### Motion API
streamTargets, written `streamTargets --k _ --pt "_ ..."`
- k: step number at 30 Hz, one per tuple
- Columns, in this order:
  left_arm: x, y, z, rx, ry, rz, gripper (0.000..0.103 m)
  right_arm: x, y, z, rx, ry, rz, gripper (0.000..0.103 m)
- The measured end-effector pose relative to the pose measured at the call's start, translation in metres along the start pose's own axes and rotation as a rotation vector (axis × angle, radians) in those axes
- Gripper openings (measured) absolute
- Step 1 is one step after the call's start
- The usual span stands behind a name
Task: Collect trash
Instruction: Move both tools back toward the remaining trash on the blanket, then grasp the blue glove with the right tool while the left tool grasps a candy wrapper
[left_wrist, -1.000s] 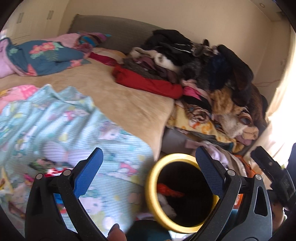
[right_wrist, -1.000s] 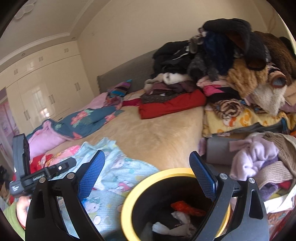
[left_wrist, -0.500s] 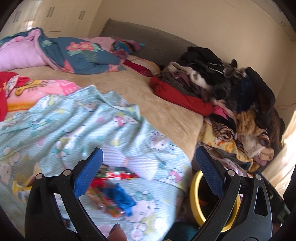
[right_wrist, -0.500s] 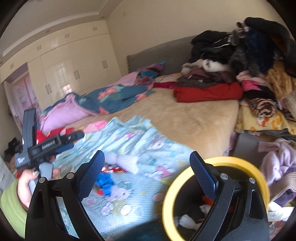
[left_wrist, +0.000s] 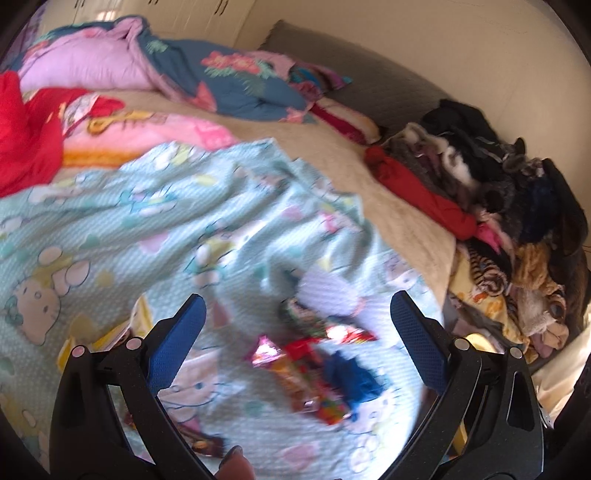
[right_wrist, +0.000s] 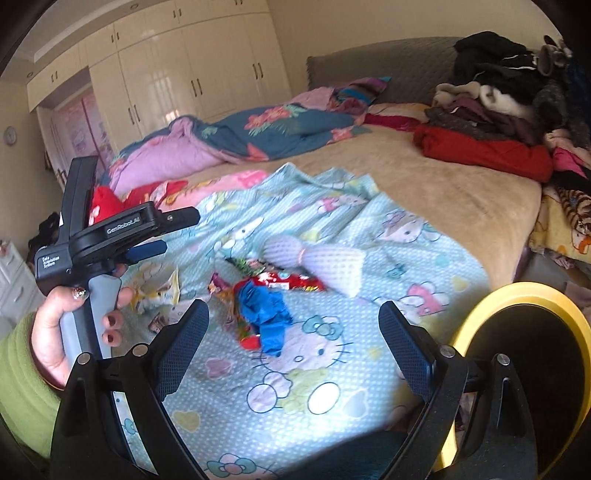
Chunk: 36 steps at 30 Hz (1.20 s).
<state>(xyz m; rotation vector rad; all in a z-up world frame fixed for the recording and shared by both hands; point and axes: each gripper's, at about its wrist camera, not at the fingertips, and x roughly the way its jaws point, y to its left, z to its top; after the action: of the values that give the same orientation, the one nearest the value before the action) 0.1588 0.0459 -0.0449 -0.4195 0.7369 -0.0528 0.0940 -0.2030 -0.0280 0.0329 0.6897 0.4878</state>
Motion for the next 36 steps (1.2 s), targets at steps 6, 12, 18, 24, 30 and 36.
streamTargets --k 6,12,18,24,30,36 --pt "0.02 0.025 -0.013 -0.051 0.062 -0.001 0.092 0.038 0.019 -0.006 -0.045 0.075 0.028 0.09" --pt "0.042 0.041 -0.026 -0.119 0.141 -0.02 0.067 0.072 0.02 -0.009 -0.058 0.141 0.042 0.075" --pt "0.058 0.049 -0.036 -0.194 0.208 -0.077 0.049 0.105 0.014 -0.01 -0.022 0.209 0.087 0.046" --pt "0.072 0.05 -0.042 -0.249 0.245 -0.108 0.027 0.11 0.013 -0.016 -0.008 0.222 0.119 0.014" --pt "0.068 0.051 -0.042 -0.254 0.235 -0.124 0.015 0.095 0.009 -0.018 0.003 0.184 0.119 0.012" --pt "0.043 0.036 -0.028 -0.188 0.174 -0.131 0.014 0.08 0.009 -0.015 0.011 0.15 0.128 0.011"
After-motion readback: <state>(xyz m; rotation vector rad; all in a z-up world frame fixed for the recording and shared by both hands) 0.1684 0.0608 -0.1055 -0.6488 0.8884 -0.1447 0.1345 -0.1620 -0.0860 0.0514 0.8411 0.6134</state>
